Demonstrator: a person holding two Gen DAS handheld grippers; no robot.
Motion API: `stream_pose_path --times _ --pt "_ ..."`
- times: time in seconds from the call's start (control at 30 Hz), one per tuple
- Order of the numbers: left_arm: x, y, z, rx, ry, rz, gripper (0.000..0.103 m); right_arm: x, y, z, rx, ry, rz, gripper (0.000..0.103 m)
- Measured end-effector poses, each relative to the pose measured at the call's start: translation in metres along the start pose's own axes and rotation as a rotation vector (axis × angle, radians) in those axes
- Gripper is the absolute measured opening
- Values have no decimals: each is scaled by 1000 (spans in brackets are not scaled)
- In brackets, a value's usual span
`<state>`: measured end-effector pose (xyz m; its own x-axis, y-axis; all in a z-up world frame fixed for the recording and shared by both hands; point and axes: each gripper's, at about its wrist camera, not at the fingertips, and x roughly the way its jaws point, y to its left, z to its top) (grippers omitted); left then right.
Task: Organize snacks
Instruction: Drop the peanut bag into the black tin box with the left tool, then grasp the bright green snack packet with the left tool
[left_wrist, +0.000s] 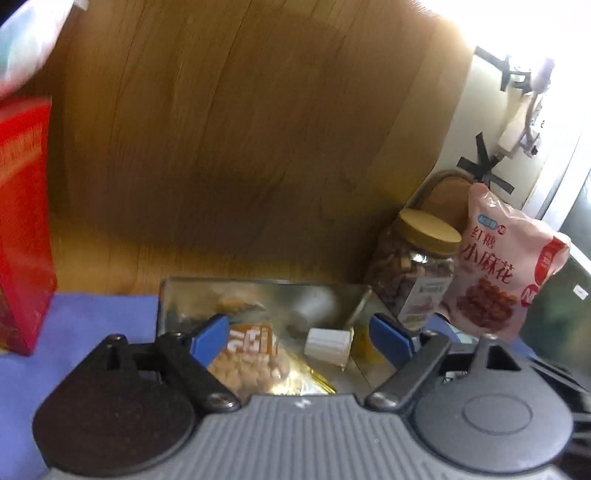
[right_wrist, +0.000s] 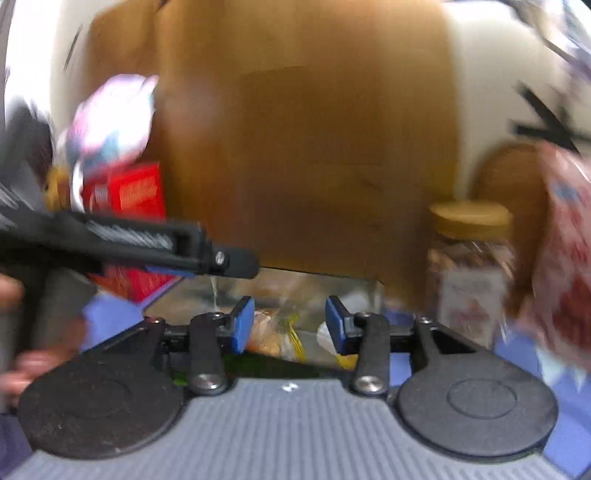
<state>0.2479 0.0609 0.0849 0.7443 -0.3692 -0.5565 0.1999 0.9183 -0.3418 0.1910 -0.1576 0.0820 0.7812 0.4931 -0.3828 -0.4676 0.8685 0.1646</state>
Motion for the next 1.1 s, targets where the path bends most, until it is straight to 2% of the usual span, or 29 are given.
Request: stream_pose_path --times 0.1,0.27,0.33,0.43,0.57,0.73,0.9,0.93,1.03,1.1 --pt "3 -5 -8 9 8 5 86 -45 -24 -20 117 -51 -8 47" --pt "-19 -32 -24 56 -2 -40 86 -94 -37 -56 210 -55 -59 47" --pt "-36 -41 -32 77 -12 -73 86 -104 -41 -71 255 -39 -71 47" --pt "-57 -54 -48 96 -5 -117 92 -111 -47 -87 333 -18 -57 47" --pt "-75 -68 -67 140 31 -123 92 -112 -47 -101 398 19 -33 47" --pt "-98 -70 -82 151 19 -76 92 -123 -44 -107 410 17 -4 48" --pt "-114 -37 -90 71 41 8 92 -123 -40 -105 363 24 22 47" --pt "-117 -28 -93 57 45 33 90 -121 -40 -105 359 25 33 45" --pt "-121 -1 -103 0 68 77 86 -109 -40 -104 364 39 91 25" --pt "-120 15 -109 -40 79 84 86 -94 -37 -103 372 69 136 22"
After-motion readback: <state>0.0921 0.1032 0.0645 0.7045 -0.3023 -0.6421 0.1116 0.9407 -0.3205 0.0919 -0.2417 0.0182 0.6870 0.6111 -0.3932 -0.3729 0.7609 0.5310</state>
